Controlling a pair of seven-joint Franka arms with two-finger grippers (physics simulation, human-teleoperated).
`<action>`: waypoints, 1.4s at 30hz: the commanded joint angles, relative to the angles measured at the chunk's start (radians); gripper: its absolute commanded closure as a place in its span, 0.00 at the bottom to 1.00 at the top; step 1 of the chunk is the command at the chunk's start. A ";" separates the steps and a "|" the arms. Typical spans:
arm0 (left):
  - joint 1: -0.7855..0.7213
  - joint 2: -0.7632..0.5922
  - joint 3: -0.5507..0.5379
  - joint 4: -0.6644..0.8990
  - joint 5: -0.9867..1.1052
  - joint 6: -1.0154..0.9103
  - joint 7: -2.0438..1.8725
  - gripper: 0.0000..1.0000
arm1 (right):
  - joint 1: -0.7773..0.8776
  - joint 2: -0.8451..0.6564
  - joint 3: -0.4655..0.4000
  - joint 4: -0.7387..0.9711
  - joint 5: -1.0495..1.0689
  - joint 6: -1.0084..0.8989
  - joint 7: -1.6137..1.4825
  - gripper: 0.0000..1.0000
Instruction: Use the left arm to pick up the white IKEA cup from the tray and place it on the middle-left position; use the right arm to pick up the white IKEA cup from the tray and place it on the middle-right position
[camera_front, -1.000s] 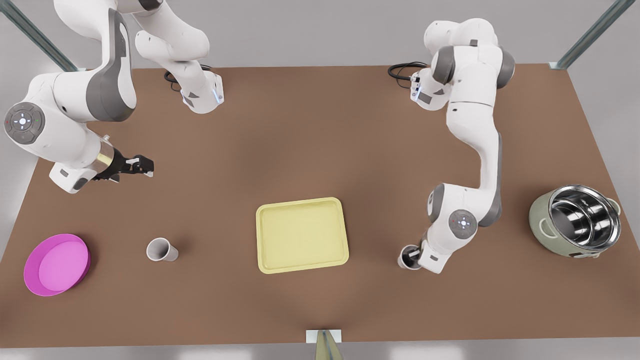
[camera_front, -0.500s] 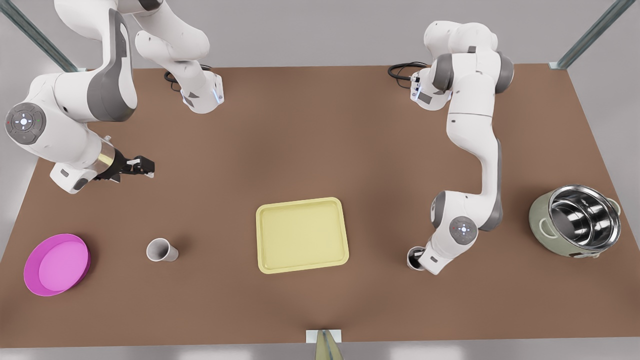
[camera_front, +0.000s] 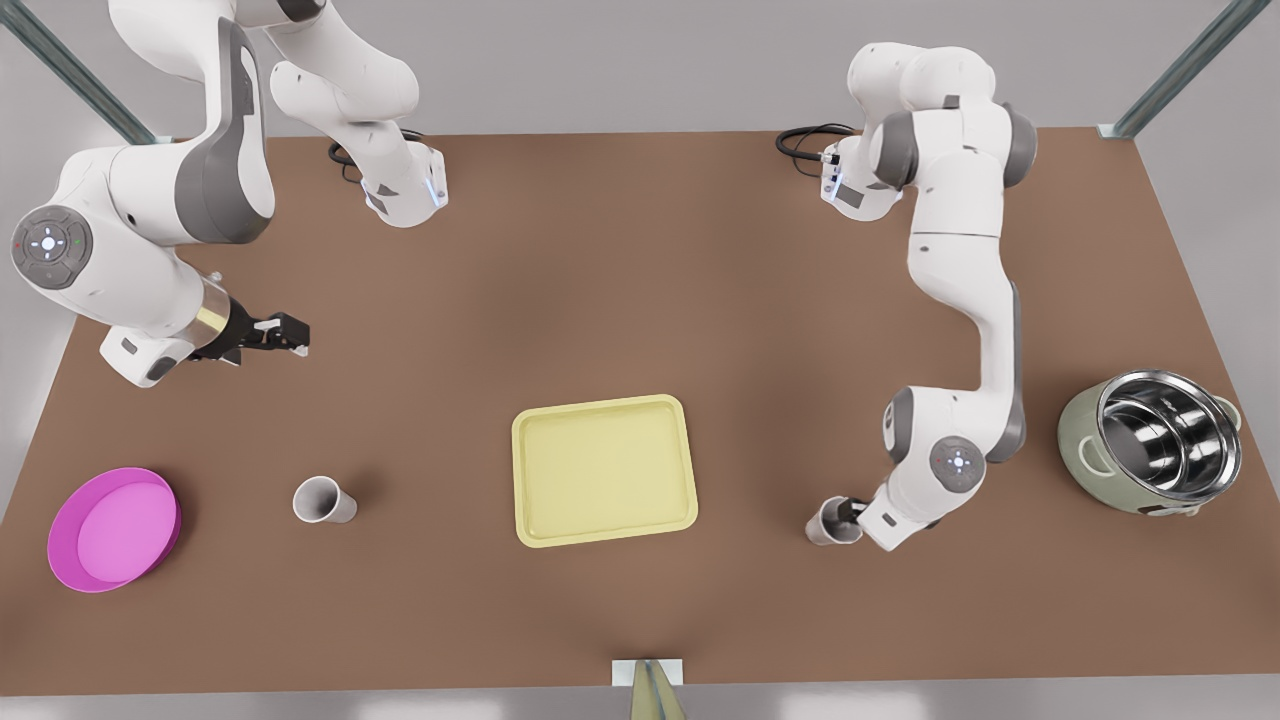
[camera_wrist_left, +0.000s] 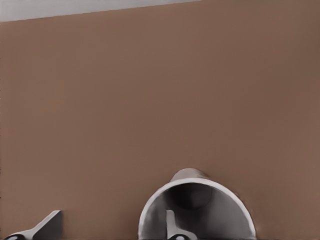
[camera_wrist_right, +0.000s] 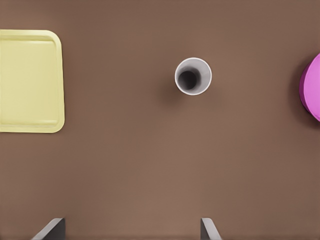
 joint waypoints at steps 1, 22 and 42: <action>0.003 0.000 0.000 0.000 0.006 0.002 0.121 0.00 | 0.000 -0.001 0.000 0.002 0.001 0.001 0.008 0.00; -0.015 -0.051 -0.009 0.017 -0.053 -0.012 0.066 0.00 | -0.011 -0.002 -0.011 0.002 0.002 -0.009 -0.026 0.00; -0.003 -0.474 0.089 0.040 -0.046 -0.743 0.061 0.00 | -0.014 0.013 -0.027 0.017 0.002 -0.069 -0.026 0.00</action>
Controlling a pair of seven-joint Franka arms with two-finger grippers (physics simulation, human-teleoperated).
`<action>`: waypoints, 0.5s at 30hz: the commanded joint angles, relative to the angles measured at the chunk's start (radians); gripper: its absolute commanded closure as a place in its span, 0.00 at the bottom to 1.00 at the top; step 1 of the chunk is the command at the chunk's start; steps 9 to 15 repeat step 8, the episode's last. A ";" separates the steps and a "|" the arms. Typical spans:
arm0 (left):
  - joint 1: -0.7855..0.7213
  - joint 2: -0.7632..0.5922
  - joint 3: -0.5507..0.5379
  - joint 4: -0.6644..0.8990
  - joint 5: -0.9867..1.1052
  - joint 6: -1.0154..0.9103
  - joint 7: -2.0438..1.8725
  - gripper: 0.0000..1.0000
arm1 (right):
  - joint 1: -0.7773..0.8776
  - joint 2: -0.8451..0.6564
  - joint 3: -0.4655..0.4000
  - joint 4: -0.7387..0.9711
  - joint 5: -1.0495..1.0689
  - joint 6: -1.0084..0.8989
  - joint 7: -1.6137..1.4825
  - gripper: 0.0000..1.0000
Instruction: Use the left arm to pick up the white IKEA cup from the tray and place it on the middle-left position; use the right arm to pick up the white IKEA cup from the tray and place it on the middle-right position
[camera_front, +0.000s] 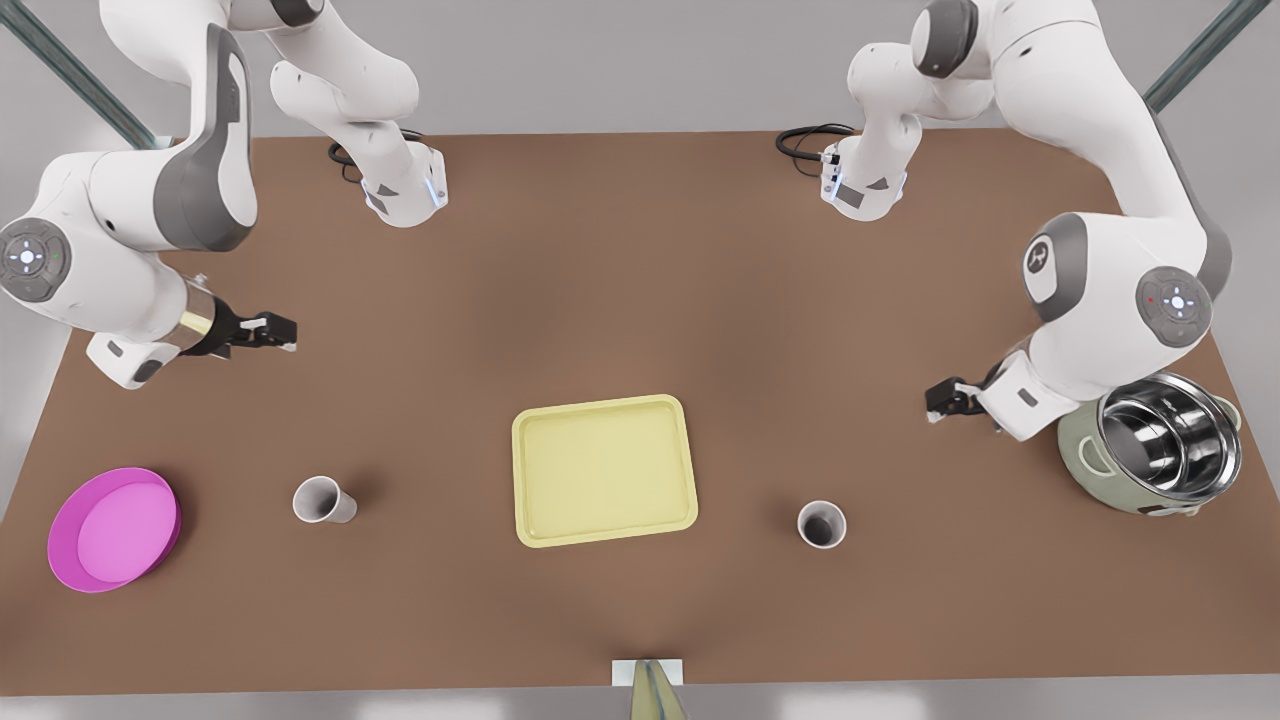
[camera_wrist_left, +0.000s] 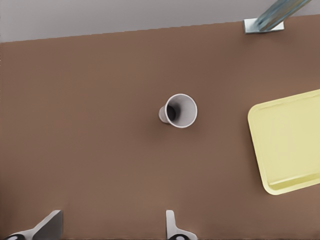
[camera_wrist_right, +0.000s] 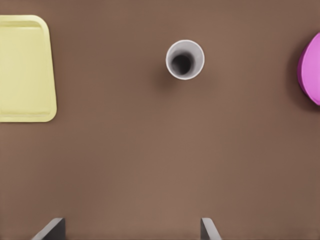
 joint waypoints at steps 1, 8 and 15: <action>0.000 -0.003 0.017 -0.003 0.002 -0.135 -0.005 0.00 | -0.001 -0.001 -0.001 0.000 0.000 -0.007 -0.009 0.00; -0.002 -0.003 0.039 -0.004 0.002 -0.199 -0.086 0.00 | 0.001 0.002 -0.001 0.000 0.002 -0.004 -0.009 0.00; -0.002 -0.003 0.039 -0.004 0.002 -0.199 -0.086 0.00 | 0.001 0.002 -0.001 0.000 0.002 -0.004 -0.009 0.00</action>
